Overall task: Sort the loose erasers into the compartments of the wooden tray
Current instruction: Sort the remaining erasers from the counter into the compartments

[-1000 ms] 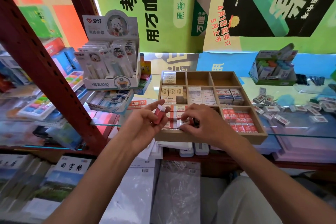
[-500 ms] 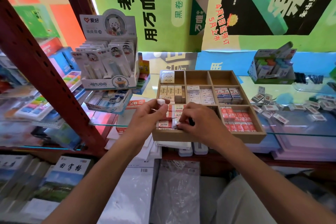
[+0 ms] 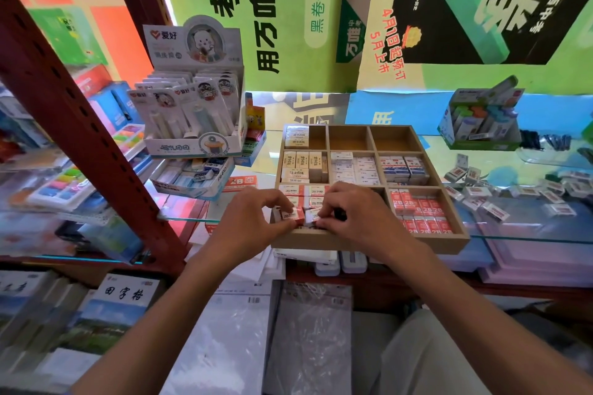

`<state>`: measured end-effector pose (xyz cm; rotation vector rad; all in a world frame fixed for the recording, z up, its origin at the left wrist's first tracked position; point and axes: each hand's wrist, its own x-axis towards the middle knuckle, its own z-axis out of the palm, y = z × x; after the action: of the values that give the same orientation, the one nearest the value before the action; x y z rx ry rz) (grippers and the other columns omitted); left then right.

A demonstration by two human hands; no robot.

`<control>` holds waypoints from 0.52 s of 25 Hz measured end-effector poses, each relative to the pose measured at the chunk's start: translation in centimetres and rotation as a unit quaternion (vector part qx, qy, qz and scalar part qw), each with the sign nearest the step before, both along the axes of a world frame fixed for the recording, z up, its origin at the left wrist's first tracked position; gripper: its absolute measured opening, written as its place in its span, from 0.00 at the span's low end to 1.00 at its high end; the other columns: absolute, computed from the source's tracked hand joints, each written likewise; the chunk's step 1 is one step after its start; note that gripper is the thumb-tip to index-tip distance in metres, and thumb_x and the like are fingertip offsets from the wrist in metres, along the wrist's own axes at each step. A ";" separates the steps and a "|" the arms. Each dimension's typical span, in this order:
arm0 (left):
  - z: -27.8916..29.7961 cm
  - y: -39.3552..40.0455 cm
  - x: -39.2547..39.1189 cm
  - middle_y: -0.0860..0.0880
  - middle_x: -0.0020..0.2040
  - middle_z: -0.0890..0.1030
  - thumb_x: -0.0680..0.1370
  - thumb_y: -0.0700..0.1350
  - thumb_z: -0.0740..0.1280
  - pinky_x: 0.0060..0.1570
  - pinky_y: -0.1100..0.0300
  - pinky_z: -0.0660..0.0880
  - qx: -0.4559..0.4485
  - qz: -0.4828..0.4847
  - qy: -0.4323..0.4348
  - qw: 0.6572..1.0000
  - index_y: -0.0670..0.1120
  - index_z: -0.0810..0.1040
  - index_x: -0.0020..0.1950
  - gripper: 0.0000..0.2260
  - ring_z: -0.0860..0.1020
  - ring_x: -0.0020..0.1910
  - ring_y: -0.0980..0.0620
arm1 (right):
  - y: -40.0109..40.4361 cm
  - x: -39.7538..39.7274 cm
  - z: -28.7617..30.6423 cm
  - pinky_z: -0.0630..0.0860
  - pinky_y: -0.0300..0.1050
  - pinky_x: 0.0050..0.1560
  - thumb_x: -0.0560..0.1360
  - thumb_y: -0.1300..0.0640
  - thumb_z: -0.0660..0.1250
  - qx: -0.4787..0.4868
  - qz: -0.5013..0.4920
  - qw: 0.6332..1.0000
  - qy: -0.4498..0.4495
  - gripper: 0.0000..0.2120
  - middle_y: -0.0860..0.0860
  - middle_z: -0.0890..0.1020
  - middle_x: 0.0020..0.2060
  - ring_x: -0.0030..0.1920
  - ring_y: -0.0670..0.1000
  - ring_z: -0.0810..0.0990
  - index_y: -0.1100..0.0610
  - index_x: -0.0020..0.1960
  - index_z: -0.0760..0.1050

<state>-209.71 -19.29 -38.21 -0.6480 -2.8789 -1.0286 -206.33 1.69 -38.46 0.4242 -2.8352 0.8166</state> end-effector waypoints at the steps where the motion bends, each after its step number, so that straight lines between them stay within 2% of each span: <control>1: 0.1 0.0 -0.2 0.54 0.53 0.83 0.72 0.50 0.77 0.47 0.62 0.76 -0.001 -0.012 0.003 1.000 0.55 0.83 0.47 0.06 0.78 0.52 0.55 | 0.0 0.0 -0.1 0.77 0.50 0.49 0.73 0.54 0.75 0.002 0.000 1.000 0.001 0.05 0.47 0.79 0.45 0.47 0.48 0.77 0.54 0.43 0.80; 5: 0.9 0.0 -0.7 0.56 0.50 0.83 0.73 0.46 0.76 0.44 0.70 0.72 -0.047 -0.065 0.033 0.996 0.50 0.87 0.49 0.06 0.79 0.45 0.58 | 0.0 0.2 -0.2 0.76 0.45 0.50 0.74 0.53 0.73 0.008 0.003 1.000 0.005 0.05 0.45 0.78 0.47 0.48 0.46 0.76 0.53 0.45 0.80; 9: 0.9 0.0 -0.8 0.55 0.50 0.84 0.72 0.45 0.76 0.51 0.59 0.71 -0.058 -0.088 0.052 0.993 0.50 0.87 0.48 0.05 0.76 0.51 0.55 | 0.3 0.3 -0.2 0.73 0.41 0.47 0.73 0.53 0.74 -0.008 -0.005 1.000 0.008 0.05 0.45 0.77 0.45 0.47 0.46 0.76 0.53 0.45 0.80; 13: 0.8 0.1 -0.9 0.55 0.54 0.83 0.74 0.47 0.75 0.53 0.59 0.71 -0.097 -0.067 0.062 0.991 0.50 0.86 0.51 0.07 0.73 0.55 0.55 | -0.5 0.1 -0.3 0.69 0.39 0.46 0.74 0.53 0.73 0.025 -0.006 1.000 0.019 0.05 0.43 0.75 0.44 0.46 0.45 0.74 0.53 0.46 0.81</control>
<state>-210.61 -19.22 -37.43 -0.8932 -2.8818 -0.6951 -206.25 1.22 -38.77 0.4237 -2.8254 0.7304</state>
